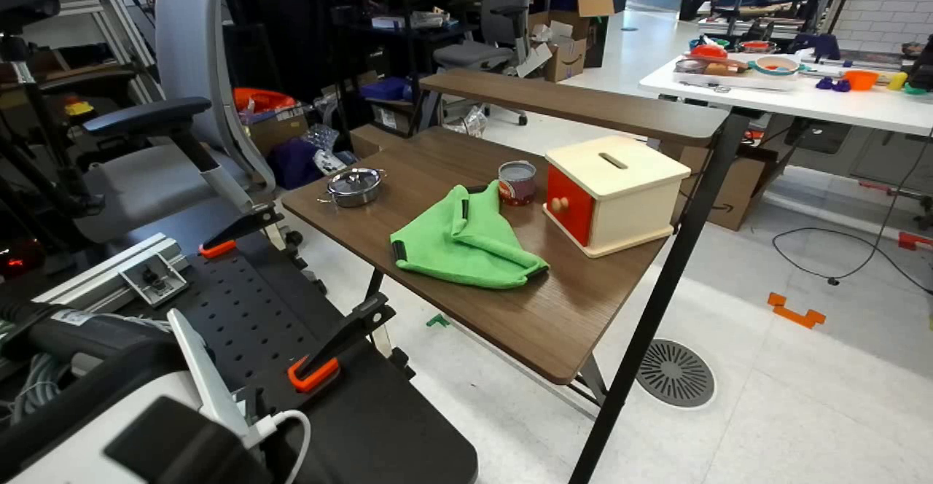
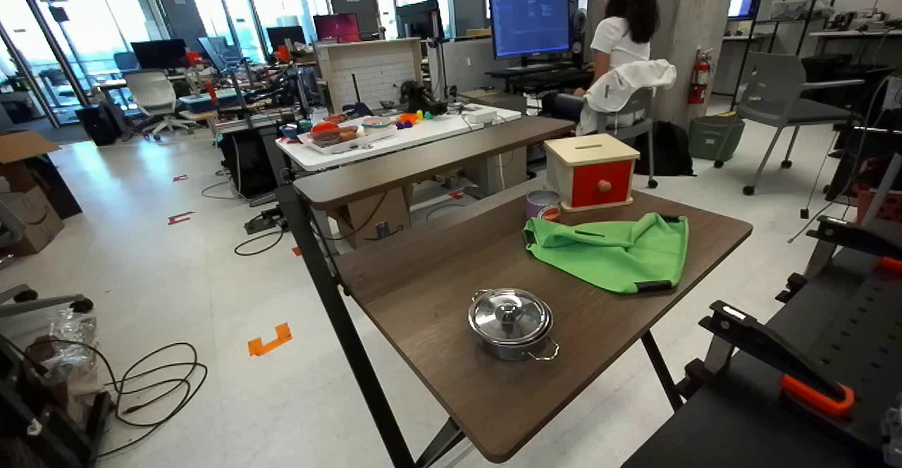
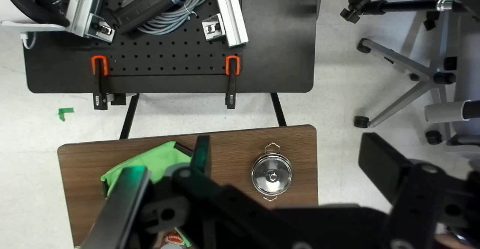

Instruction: Fold the green towel, move the grey tin to the left, remove the lid from the silver pot

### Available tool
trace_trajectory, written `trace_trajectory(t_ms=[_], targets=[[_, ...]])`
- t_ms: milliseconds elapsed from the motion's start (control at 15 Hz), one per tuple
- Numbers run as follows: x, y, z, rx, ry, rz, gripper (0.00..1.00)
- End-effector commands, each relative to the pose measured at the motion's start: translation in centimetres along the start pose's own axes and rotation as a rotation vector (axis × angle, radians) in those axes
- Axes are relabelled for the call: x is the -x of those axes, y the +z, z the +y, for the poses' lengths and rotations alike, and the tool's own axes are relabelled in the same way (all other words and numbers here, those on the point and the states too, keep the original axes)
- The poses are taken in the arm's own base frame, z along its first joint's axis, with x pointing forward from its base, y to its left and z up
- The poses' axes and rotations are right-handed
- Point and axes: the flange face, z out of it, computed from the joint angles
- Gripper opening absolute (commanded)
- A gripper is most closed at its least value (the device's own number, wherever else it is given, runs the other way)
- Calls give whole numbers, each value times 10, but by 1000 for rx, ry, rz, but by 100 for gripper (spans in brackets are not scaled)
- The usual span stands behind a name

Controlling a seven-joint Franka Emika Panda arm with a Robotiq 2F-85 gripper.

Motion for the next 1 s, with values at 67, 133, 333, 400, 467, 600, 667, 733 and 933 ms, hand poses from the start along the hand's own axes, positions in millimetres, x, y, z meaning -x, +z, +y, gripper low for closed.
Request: trace_trajectory(t_ms=[67,133,333,400,467,600,667,733,933], targets=[[0,-1,0,0,0,-1,100],[0,-1,0,0,0,-1,100],[0,-1,0,0,0,-1,100],[0,-1,0,0,0,-1,100],[0,-1,0,0,0,-1,100],[0,-1,0,0,0,-1,100],[-2,0,-2,-15,21,27,100],[-11,2,-4,-44,58,73,100],[-49,10,-6,-148,173,186,100]])
